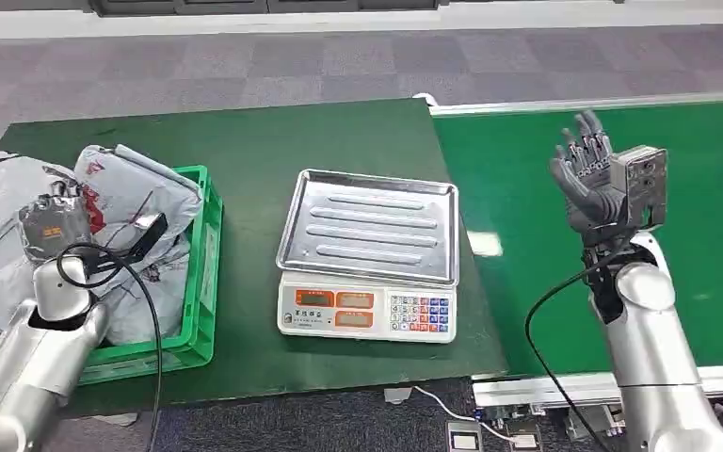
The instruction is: Moved the parcel from conveyor to table for the left to box.
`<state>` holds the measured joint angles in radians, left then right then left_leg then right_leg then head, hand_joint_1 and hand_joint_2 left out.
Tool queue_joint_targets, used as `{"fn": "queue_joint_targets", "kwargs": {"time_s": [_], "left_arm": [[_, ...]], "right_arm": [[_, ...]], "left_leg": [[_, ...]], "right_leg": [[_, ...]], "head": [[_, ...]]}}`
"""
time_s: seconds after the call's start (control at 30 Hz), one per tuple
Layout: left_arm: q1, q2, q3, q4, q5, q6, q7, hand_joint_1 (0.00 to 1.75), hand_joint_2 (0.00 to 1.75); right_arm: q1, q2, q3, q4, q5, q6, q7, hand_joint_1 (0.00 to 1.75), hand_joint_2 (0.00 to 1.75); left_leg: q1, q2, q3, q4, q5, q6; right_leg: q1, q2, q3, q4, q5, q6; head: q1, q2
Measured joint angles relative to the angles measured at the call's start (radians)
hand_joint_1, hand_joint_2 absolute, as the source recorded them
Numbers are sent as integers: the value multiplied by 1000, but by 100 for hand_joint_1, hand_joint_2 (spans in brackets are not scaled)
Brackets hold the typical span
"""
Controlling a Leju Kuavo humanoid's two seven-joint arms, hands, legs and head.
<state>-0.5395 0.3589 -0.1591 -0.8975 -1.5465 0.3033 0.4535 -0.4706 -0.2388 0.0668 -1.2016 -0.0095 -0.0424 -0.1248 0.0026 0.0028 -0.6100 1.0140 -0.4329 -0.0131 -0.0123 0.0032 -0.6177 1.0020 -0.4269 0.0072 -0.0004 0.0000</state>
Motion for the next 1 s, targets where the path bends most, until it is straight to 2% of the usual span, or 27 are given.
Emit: {"fn": "queue_joint_targets", "kwargs": {"time_s": [0.1, 0.13, 0.17, 0.3, 0.43, 0.63, 0.87, 1.0], "left_arm": [[4, 24, 9, -27, 0, -13, 2, 175, 175], [2, 31, 16, -36, 0, -22, 1, 98, 175], [1, 43, 22, -48, 0, -42, -3, 0, 175], [1, 93, 52, -76, 1, -106, -66, 0, 175], [-8, 94, 78, -78, 17, -35, -144, 0, 175], [-37, 21, 79, -87, 59, 90, -178, 0, 175], [-45, -13, 79, -93, 60, 93, -179, 0, 175], [-50, -37, 85, -108, 130, 205, -239, 0, 175]], "right_arm": [[23, 0, -7, -23, 18, -2, 16, 0, 175], [28, 0, -8, -29, 21, -2, 19, 0, 175], [33, 0, -12, -37, 26, -2, 23, 0, 175], [67, -7, -30, -65, 31, 10, 21, 0, 175], [94, -11, -48, -83, 34, 20, 14, 0, 175], [95, -1, -49, -94, 73, 23, 17, 0, 175], [95, 6, -49, -94, 77, 22, 19, 0, 175], [84, 13, -49, -92, 97, 32, 20, 0, 175]], "left_leg": [[0, 0, 0, 0, 0, 0], [1, 0, 0, 0, 0, 0], [1, 0, 0, 0, 0, 0], [1, 0, 0, 0, 0, 0], [1, -2, -1, 0, 0, 0], [0, -2, -1, 0, 0, 0], [1, -2, -1, 0, 0, 0], [1, -2, -1, 0, 0, 0]], "right_leg": [[1, 0, 0, 0, 0, -1], [1, 0, 0, 0, 0, -1], [1, 0, 0, 0, 0, -1], [2, 0, -1, 0, 0, -1], [1, -2, -1, 0, 0, -2], [1, -2, 0, 0, 0, -1], [1, -2, 0, 0, 1, -1], [1, -2, -1, 0, 0, -1]], "head": [[0, 0], [0, 0], [0, 0], [0, 0], [0, 0], [0, 0], [0, 0], [0, 0]]}}
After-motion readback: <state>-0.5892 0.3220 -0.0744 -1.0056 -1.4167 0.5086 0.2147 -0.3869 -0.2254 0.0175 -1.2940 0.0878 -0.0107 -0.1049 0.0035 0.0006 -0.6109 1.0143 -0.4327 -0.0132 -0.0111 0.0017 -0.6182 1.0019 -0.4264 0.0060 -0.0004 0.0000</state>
